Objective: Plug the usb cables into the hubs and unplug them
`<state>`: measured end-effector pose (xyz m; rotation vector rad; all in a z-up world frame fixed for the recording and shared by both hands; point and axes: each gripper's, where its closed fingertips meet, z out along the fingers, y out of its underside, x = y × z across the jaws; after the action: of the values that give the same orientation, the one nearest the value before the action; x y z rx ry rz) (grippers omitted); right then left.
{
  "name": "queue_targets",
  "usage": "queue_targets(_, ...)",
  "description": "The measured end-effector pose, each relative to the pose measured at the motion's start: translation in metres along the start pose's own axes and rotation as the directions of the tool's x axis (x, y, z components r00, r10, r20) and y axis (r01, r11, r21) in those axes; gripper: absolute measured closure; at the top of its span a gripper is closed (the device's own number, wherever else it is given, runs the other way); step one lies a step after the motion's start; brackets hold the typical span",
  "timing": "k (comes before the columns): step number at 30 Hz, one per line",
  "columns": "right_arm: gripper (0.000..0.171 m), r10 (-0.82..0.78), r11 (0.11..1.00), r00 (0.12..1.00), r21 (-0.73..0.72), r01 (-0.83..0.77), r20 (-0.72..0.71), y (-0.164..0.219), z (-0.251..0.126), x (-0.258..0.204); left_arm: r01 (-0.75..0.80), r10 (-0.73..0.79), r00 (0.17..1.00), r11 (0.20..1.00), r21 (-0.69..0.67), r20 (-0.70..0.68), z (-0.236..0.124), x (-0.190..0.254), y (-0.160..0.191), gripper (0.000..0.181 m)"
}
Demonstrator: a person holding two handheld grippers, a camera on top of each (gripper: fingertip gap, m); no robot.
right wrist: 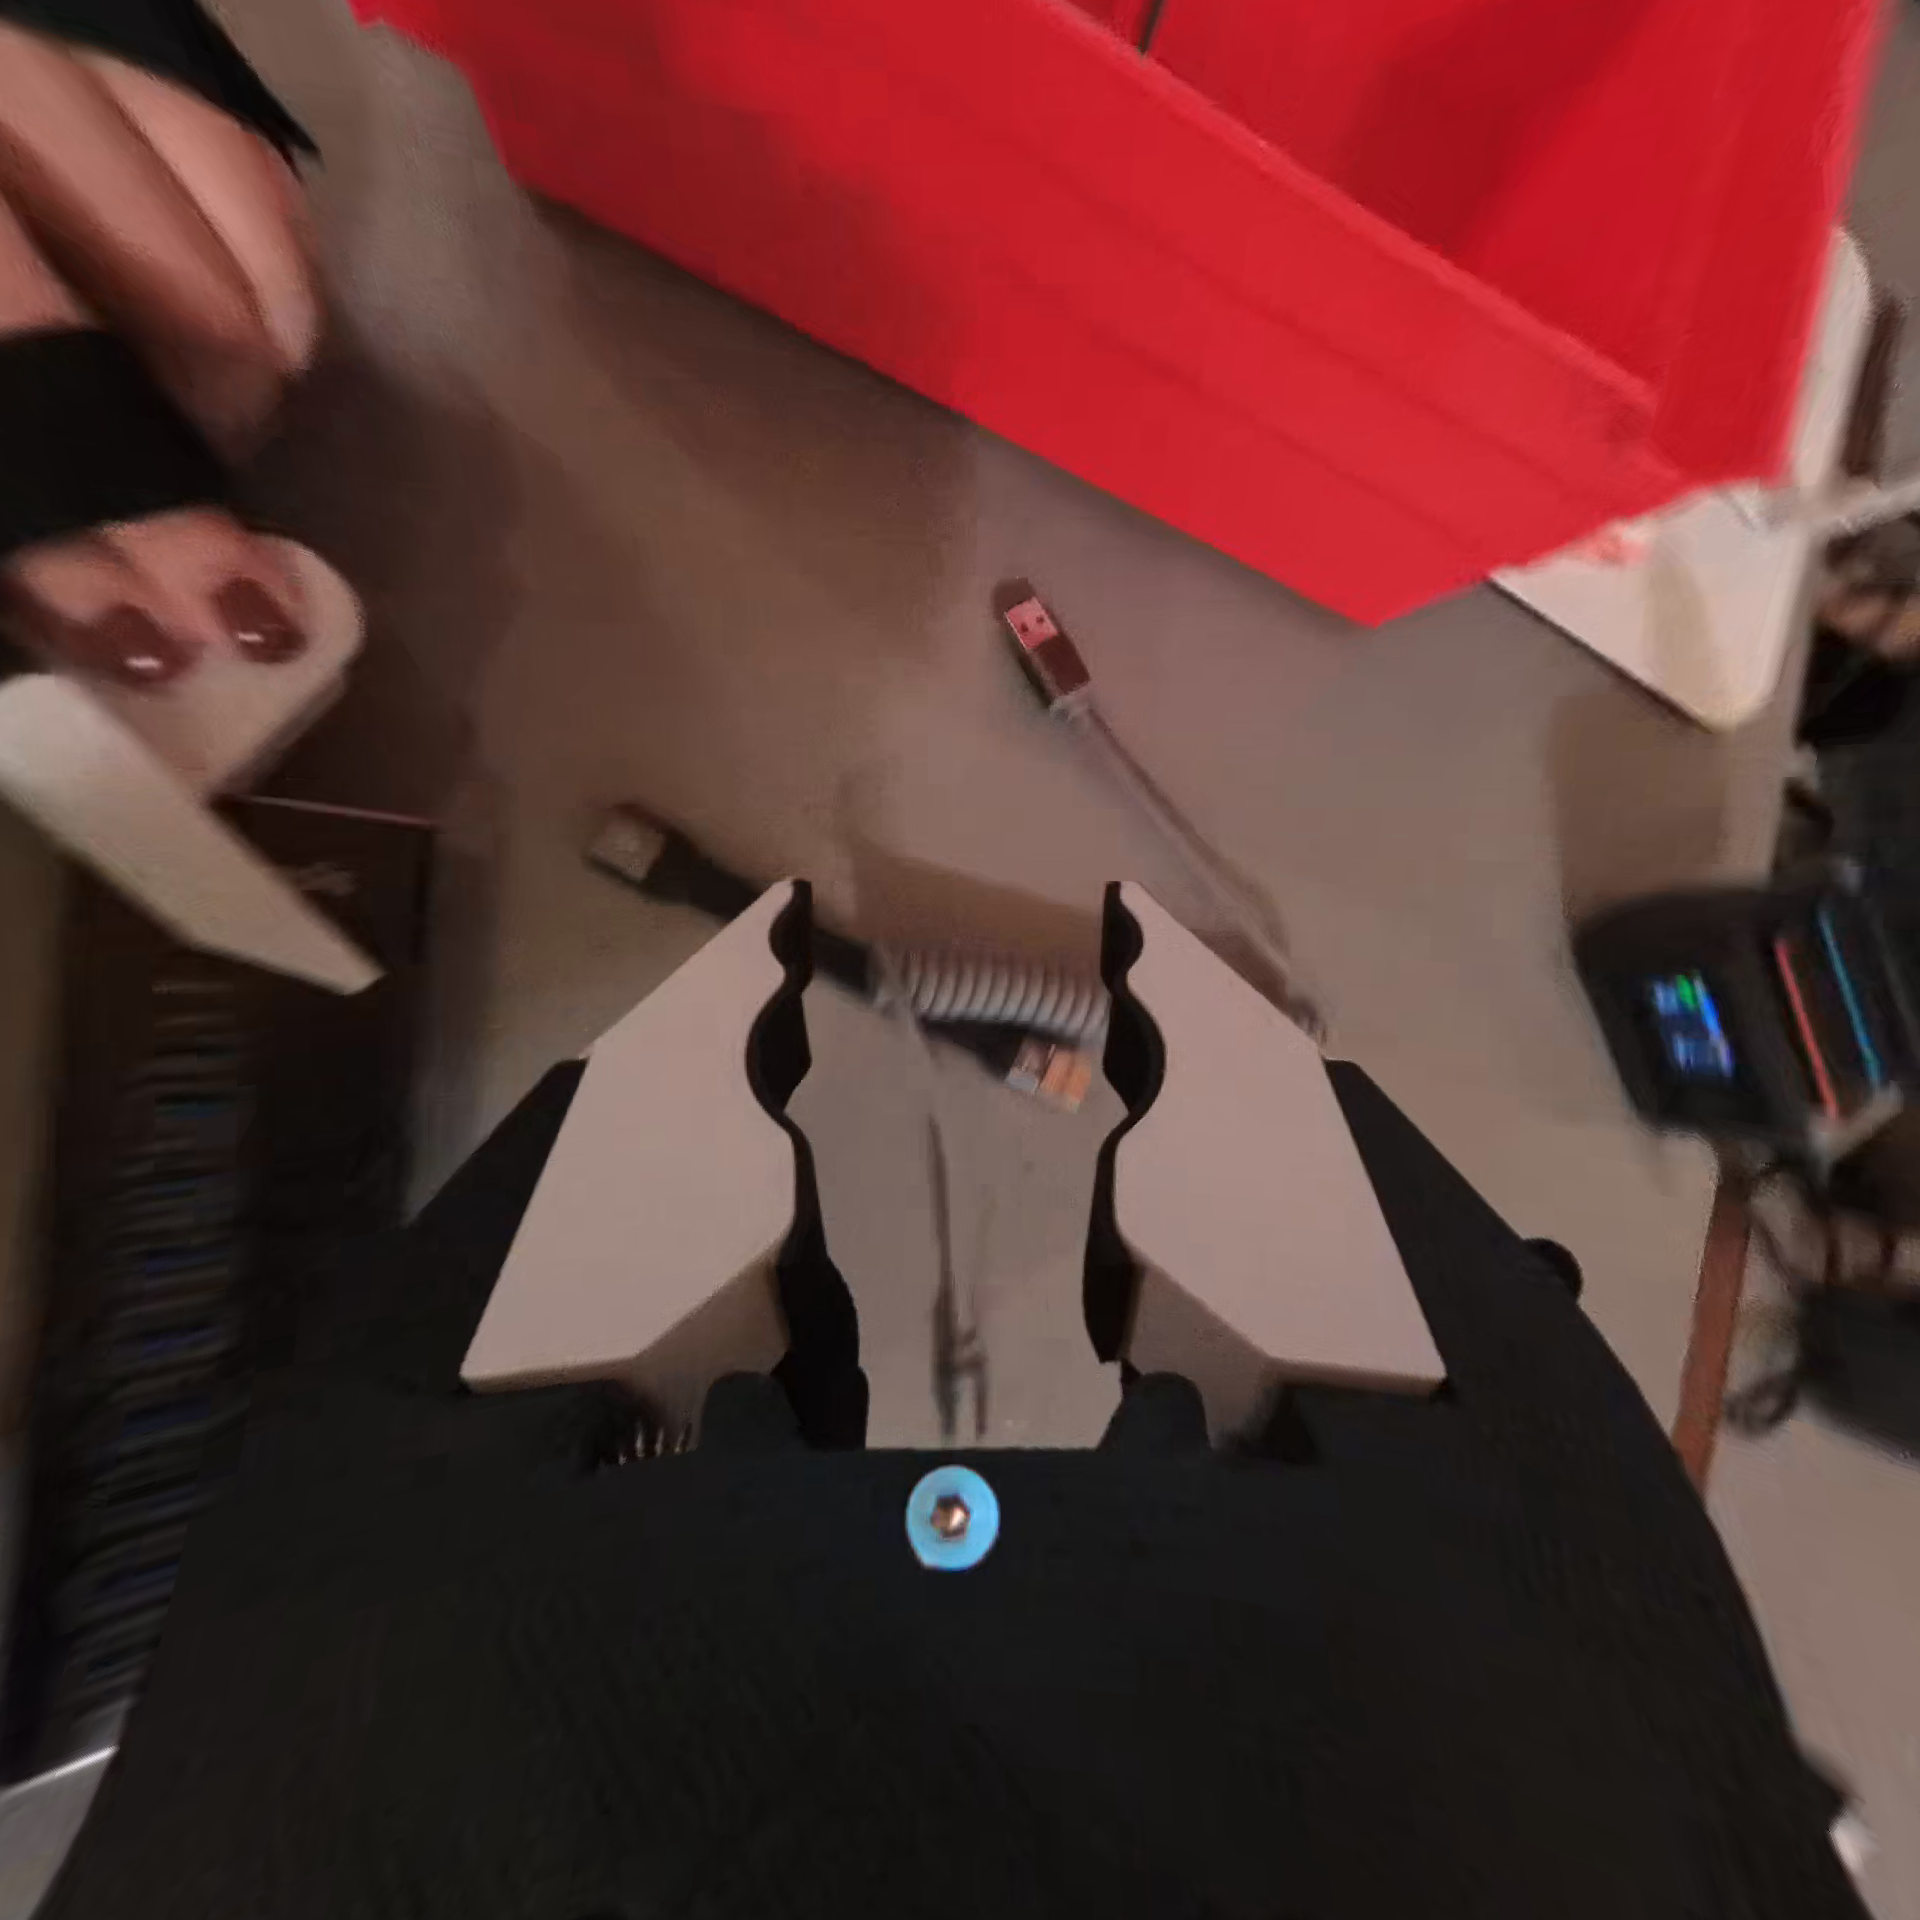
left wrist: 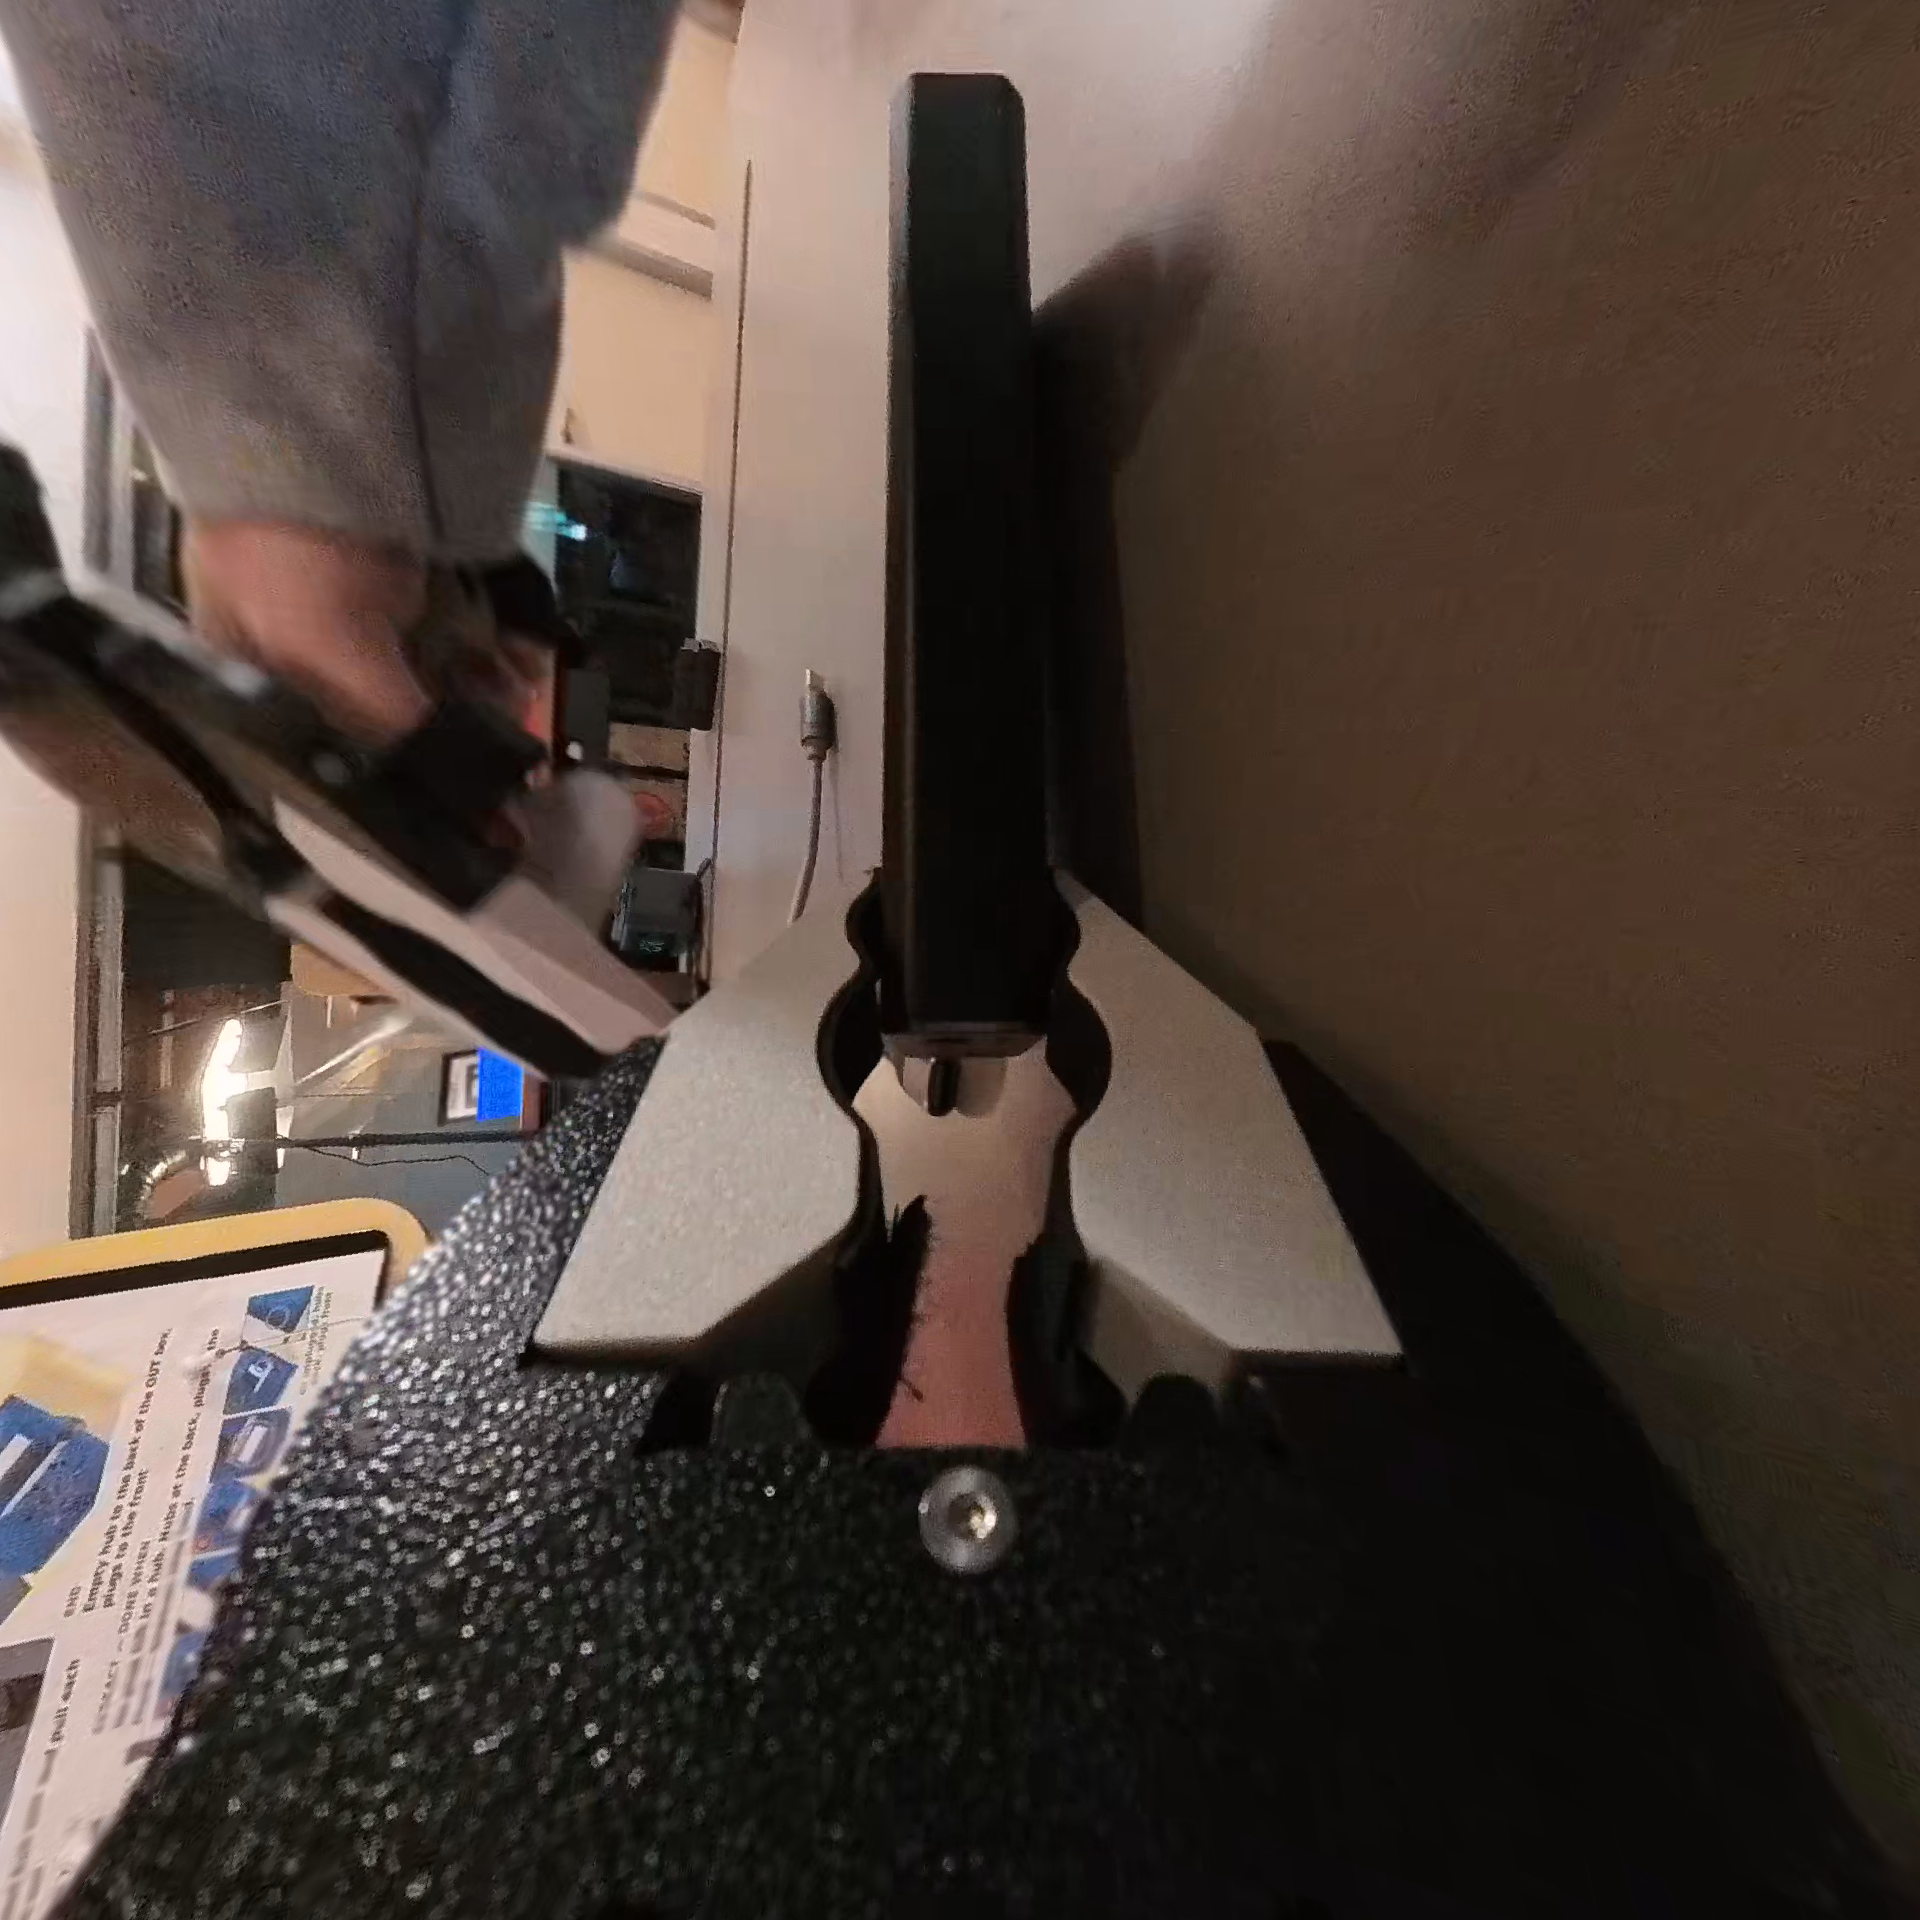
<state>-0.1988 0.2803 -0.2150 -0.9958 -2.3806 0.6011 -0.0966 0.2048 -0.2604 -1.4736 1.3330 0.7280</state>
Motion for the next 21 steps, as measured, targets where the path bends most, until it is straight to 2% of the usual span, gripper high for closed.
queue_targets(2, 0.118, -0.082, 0.996, 0.996, -0.042, 0.084, 0.047, -0.007, 0.030, 0.008, -0.005, 0.005, 1.000, 1.000, 0.004, 0.001, 0.000, 0.000, 0.000, 0.156)
queue_targets(5, 0.121, -0.107, 0.992, 0.985, -0.049, 0.114, 0.133, -0.017, 0.062, 0.020, -0.009, 0.009, 1.000, 1.000, 0.003, 0.005, -0.001, 0.000, 0.001, 0.156)
queue_targets(9, 0.128, -0.095, 0.971, 0.961, -0.187, 0.147, 0.261, 0.002, 0.086, 0.031, 0.009, -0.009, 1.000, 1.000, 0.006, 0.004, -0.001, 0.001, 0.002, 0.157)
queue_targets(11, 0.133, -0.079, 0.979, 0.953, -0.157, 0.129, 0.293, -0.006, 0.089, 0.035, 0.020, -0.020, 1.000, 1.000, 0.007, 0.002, 0.000, 0.001, 0.002, 0.157)
queue_targets(14, 0.143, -0.057, 0.972, 0.934, -0.193, 0.132, 0.352, -0.003, 0.092, 0.033, 0.014, -0.014, 1.000, 1.000, 0.005, 0.011, 0.000, 0.000, 0.003, 0.157)
queue_targets(17, 0.161, -0.043, 0.976, 0.926, -0.183, 0.120, 0.376, -0.006, 0.094, 0.029, 0.016, -0.016, 1.000, 1.000, 0.004, 0.014, 0.000, 0.000, 0.003, 0.156)
queue_targets(19, 0.166, -0.027, 0.977, 0.919, -0.184, 0.107, 0.392, -0.005, 0.090, 0.024, 0.025, -0.025, 1.000, 1.000, 0.004, 0.012, 0.000, 0.000, 0.004, 0.157)
queue_targets(21, 0.166, -0.010, 0.990, 0.915, -0.122, 0.064, 0.402, -0.011, 0.077, 0.016, 0.034, -0.034, 0.999, 0.999, 0.004, 0.008, 0.000, 0.000, 0.004, 0.157)
